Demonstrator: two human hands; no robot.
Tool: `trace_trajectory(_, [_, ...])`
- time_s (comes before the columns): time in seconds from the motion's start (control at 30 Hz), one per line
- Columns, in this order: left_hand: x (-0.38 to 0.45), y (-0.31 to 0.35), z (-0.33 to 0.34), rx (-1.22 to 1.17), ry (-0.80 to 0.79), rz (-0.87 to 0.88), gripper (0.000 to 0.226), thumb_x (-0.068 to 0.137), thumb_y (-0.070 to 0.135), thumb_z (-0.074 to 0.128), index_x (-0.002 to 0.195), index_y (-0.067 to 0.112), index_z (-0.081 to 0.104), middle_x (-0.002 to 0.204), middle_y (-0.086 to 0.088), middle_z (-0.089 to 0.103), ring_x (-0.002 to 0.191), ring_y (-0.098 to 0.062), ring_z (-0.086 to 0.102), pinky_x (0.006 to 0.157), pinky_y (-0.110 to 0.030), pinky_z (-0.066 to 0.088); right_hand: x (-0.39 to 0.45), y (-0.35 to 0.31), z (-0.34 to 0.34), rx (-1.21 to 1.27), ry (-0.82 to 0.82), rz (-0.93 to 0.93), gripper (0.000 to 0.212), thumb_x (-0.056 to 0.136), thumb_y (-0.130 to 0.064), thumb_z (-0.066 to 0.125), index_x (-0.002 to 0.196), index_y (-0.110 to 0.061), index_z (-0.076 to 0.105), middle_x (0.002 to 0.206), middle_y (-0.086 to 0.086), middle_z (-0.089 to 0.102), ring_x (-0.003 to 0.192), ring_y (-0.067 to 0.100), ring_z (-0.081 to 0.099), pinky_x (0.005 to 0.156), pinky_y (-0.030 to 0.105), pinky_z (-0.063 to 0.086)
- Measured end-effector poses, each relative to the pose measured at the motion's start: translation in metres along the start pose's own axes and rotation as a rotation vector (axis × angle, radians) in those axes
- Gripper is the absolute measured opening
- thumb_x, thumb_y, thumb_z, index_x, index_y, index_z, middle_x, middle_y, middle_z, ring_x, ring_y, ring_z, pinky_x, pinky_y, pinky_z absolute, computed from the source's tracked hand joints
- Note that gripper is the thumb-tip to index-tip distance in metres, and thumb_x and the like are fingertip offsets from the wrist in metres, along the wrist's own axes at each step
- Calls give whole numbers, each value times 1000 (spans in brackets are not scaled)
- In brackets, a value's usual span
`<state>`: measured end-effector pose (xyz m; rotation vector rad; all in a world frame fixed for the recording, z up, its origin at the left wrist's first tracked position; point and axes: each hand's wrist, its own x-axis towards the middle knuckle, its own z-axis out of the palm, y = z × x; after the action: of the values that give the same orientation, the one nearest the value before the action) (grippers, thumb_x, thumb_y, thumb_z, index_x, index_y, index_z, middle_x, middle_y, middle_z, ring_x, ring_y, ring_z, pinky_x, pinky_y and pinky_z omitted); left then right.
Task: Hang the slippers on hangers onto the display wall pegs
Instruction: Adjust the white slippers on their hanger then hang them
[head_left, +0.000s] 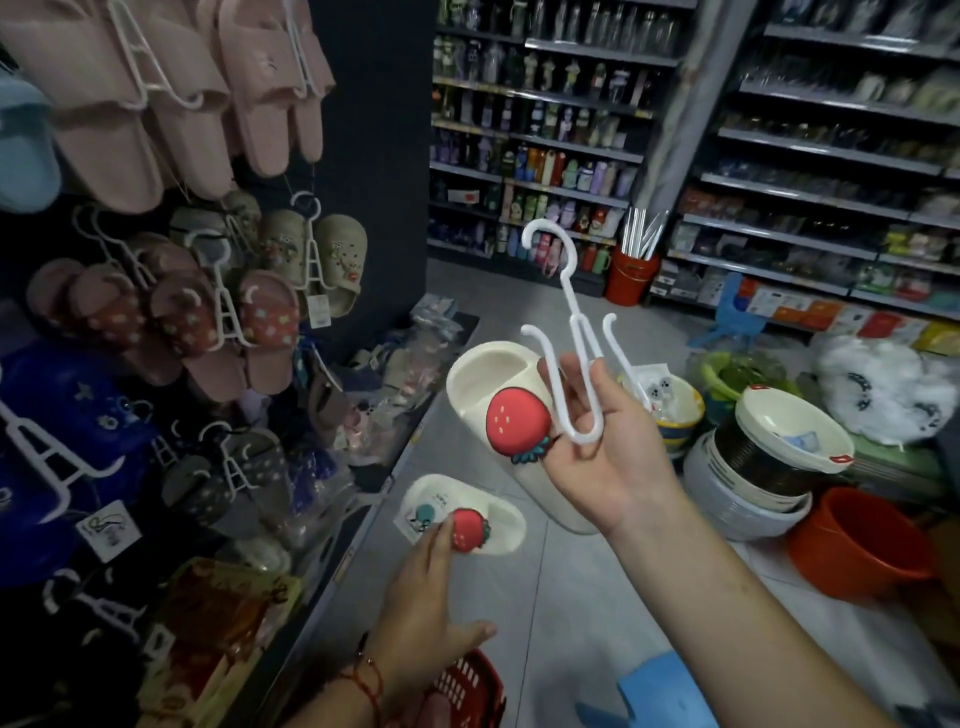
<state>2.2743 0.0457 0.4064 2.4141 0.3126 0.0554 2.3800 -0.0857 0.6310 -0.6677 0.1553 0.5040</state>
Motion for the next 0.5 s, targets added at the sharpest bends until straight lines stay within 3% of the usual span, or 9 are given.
trace_trajectory(0.07, [8, -2, 2, 11, 36, -36, 134, 74, 64, 77, 153, 33, -27, 168, 3, -10, 155, -18, 2, 124, -32, 12, -5, -10, 5, 41, -13, 1, 34, 100, -31, 57, 84, -8, 75, 91, 7, 75, 87, 18, 74, 99, 42, 52])
trace_trajectory(0.13, [21, -2, -3, 34, 90, -68, 133, 76, 58, 78, 155, 30, -24, 168, -3, -10, 155, -23, 2, 125, -36, 14, -10, -18, 11, 59, -26, 1, 33, 99, -30, 57, 83, -8, 75, 86, 6, 76, 82, 17, 76, 96, 44, 53])
trace_trajectory(0.2, [36, -3, -13, 60, 169, -71, 128, 76, 51, 82, 160, 24, -11, 168, -9, 1, 154, -26, 8, 124, -39, 18, -16, -23, 15, 81, -35, 1, 32, 99, -28, 57, 82, -8, 74, 82, 5, 76, 78, 17, 76, 89, 45, 54])
trace_trajectory(0.3, [56, -5, -31, 74, 272, -25, 116, 71, 41, 89, 159, 18, 18, 159, -9, 30, 144, -28, 33, 117, -41, 34, -20, -28, 17, 95, -44, 3, 34, 98, -26, 57, 78, -6, 75, 83, 5, 76, 74, 18, 76, 86, 46, 54])
trace_trajectory(0.43, [68, -3, -34, 76, 274, 35, 82, 65, 42, 91, 133, 19, 51, 133, -1, 52, 120, -22, 55, 97, -29, 45, -21, -33, 17, 97, -43, 3, 34, 100, -26, 55, 80, -7, 74, 81, 5, 76, 70, 18, 76, 83, 45, 60])
trace_trajectory(0.5, [66, 6, -29, 109, 260, 79, 71, 66, 50, 85, 123, 18, 57, 122, 1, 55, 110, -23, 59, 88, -33, 49, -20, -33, 15, 103, -40, 11, 32, 100, -26, 56, 82, -8, 74, 83, 6, 76, 70, 19, 76, 88, 46, 58])
